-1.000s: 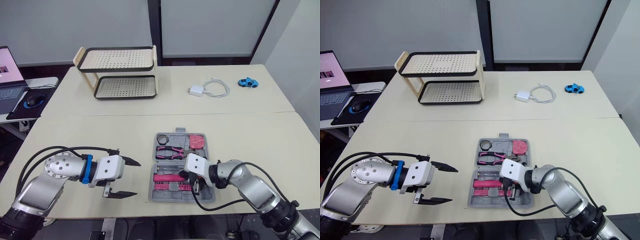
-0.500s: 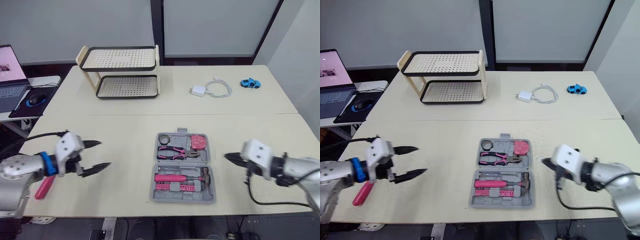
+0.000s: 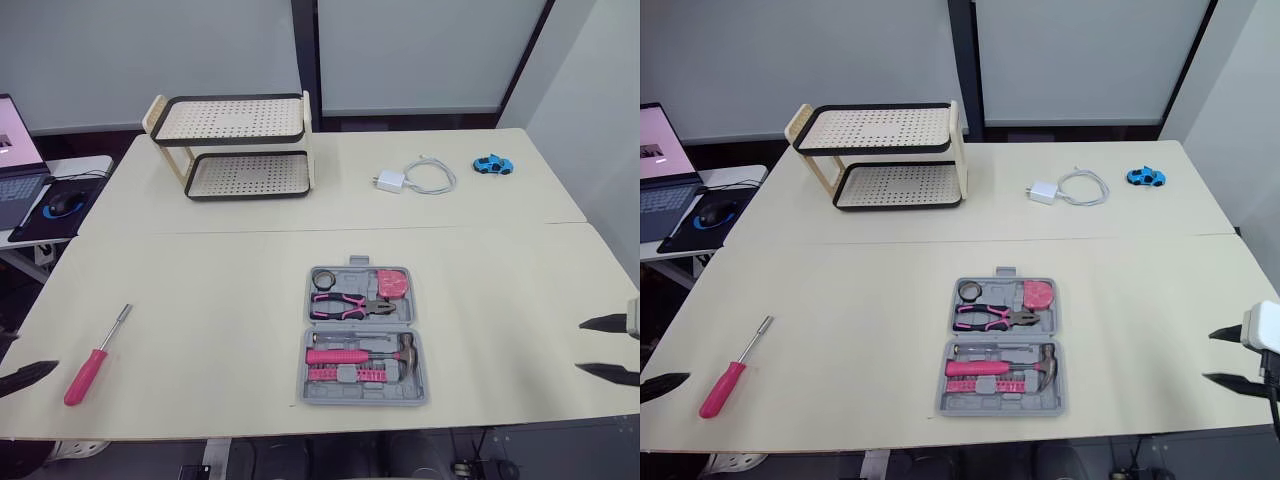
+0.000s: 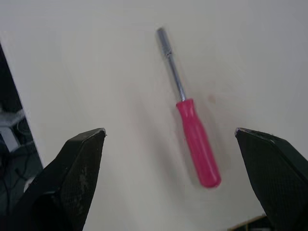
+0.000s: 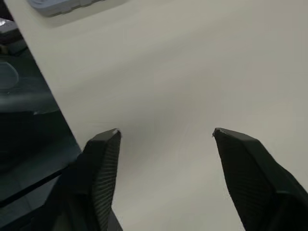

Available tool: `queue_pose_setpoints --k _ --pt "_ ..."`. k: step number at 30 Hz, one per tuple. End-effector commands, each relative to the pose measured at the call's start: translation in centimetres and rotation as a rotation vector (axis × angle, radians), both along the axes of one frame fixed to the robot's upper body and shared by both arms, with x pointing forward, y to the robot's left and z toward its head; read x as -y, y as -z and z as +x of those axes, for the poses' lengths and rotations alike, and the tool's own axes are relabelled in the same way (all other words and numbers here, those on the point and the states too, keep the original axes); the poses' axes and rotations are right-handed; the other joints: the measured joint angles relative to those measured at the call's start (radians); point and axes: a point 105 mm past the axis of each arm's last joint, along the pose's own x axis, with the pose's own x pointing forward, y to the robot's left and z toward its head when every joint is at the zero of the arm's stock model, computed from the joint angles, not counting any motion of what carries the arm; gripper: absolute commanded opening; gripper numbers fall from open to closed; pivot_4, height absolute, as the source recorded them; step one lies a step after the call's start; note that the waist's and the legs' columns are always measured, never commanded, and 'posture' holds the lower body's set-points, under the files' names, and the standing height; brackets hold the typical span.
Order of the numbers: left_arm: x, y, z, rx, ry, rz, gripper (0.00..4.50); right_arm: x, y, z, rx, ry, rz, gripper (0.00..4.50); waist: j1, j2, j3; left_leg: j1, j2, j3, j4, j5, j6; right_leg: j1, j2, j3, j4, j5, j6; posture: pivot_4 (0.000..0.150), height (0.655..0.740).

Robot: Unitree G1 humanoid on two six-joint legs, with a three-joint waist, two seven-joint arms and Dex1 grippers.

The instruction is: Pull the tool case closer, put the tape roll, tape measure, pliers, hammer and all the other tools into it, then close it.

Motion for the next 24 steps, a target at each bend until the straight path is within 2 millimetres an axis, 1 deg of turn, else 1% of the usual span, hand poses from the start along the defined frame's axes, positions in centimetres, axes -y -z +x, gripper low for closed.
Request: queue_pose_setpoints --k 1,7,13,21,23,24 --pt "-1.6 -1.6 -1.0 0.015 -0.078 0.016 4.5 0.6 -1.0 0.3 0.016 -0.027 -0.029 4.47 0.0 0.0 0.0 0.0 0.0 0.0 0.0 0.0 0.0 0.0 0.0 0.0 0.0 0.0 0.0 0.15 0.74" --pt "-1.6 -1.1 -1.5 -0.019 -0.092 -0.02 4.5 0.8 -0.7 0.4 -0.006 -0.048 -0.037 4.47 0.001 0.0 0.0 0.0 0.0 0.0 0.0 0.0 0.0 0.0 0.0 0.0 0.0 0.0 0.0 0.15 0.74" --pt "-1.3 -1.3 -1.1 -0.009 -0.073 -0.014 4.5 0.2 -0.8 1.1 0.012 -0.064 -0.034 4.47 0.0 0.0 0.0 0.0 0.0 0.001 0.0 0.0 0.0 -0.001 0.0 0.001 0.001 0.0 0.0 0.15 0.74" --pt "-1.0 -0.9 -0.8 0.006 -0.073 -0.028 4.5 -0.4 -1.4 2.1 0.088 -0.066 -0.023 4.47 0.0 0.0 0.0 0.0 0.0 0.001 0.0 0.0 0.0 -0.001 0.0 0.001 0.001 0.0 0.0 0.15 0.74" --pt "-0.9 -0.5 -1.0 0.007 -0.081 -0.039 4.5 -1.5 -1.8 2.6 0.113 -0.098 -0.003 4.47 0.0 0.0 0.0 0.0 0.0 0.001 0.0 0.0 0.0 -0.001 0.0 0.001 0.002 0.0 0.0 0.15 0.74" --pt "-0.8 -0.3 -1.2 0.008 -0.089 -0.049 4.5 -2.6 -2.2 2.8 0.123 -0.127 0.018 4.47 0.0 0.0 0.0 0.0 0.0 0.001 0.0 0.0 0.0 -0.001 -0.001 0.001 0.001 0.0 0.0 0.15 0.74"
